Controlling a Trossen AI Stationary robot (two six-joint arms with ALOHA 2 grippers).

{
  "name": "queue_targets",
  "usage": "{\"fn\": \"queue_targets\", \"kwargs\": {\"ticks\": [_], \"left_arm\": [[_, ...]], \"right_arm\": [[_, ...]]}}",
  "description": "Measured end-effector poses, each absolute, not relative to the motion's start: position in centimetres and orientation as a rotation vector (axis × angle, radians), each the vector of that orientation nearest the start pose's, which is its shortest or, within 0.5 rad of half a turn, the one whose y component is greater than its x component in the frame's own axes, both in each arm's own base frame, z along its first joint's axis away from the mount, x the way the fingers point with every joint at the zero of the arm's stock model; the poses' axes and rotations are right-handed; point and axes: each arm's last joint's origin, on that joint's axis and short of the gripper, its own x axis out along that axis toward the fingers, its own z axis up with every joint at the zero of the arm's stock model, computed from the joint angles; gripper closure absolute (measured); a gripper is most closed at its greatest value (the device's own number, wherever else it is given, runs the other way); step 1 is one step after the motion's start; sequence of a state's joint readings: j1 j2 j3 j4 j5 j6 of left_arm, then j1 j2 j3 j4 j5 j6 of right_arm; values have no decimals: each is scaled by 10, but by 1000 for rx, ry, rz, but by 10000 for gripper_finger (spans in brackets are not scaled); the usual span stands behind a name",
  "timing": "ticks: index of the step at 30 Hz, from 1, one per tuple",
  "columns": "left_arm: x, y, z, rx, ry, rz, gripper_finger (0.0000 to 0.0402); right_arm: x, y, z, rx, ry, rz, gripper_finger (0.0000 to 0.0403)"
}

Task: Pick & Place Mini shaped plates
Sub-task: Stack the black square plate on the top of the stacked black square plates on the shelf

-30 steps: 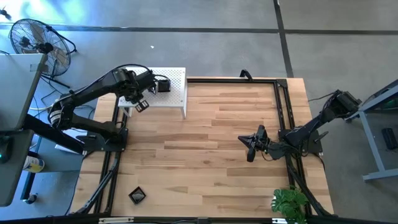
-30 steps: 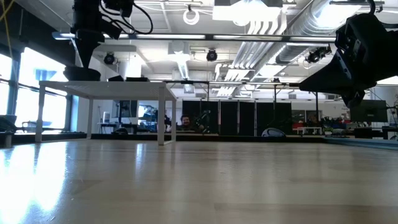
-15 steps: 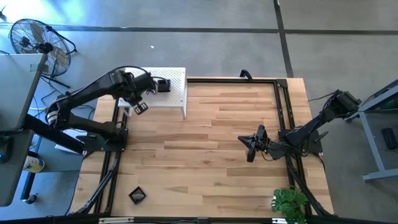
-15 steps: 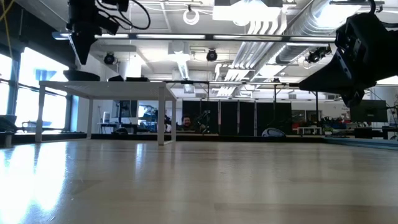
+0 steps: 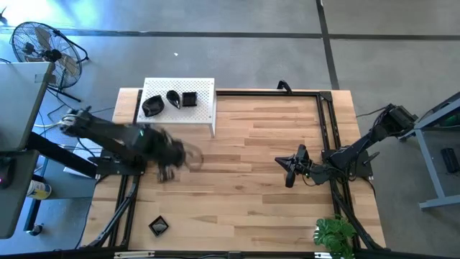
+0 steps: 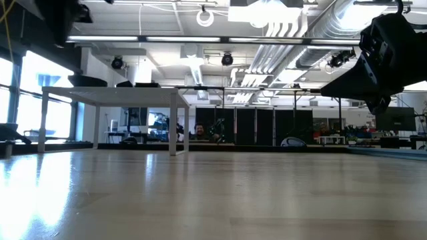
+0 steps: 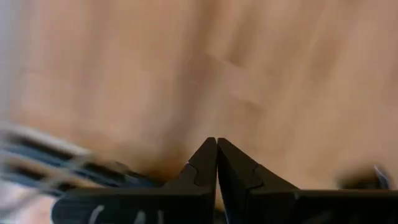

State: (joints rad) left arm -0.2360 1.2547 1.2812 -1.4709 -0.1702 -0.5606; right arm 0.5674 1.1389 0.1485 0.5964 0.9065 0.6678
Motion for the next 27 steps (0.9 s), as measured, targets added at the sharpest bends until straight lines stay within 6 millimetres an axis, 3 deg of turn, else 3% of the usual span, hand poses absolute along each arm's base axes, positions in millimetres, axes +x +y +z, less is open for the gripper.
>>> {"fn": "queue_targets", "kwargs": {"ticks": [4,10,15,18,27], "left_arm": [[203,-86,306,-169,1488,175,395],[223,-138,261,-164,1704,94,368],[230,-165,230,-175,1829,66,318],[232,-177,222,-155,1796,33,294],[229,-206,212,-1,1678,-138,285]], "right_arm": [[158,74,138,392,168,-413,402],[159,74,139,401,168,-398,403],[159,75,140,409,168,-386,403],[159,75,140,412,172,-377,402],[160,76,143,419,154,-351,402]]}}
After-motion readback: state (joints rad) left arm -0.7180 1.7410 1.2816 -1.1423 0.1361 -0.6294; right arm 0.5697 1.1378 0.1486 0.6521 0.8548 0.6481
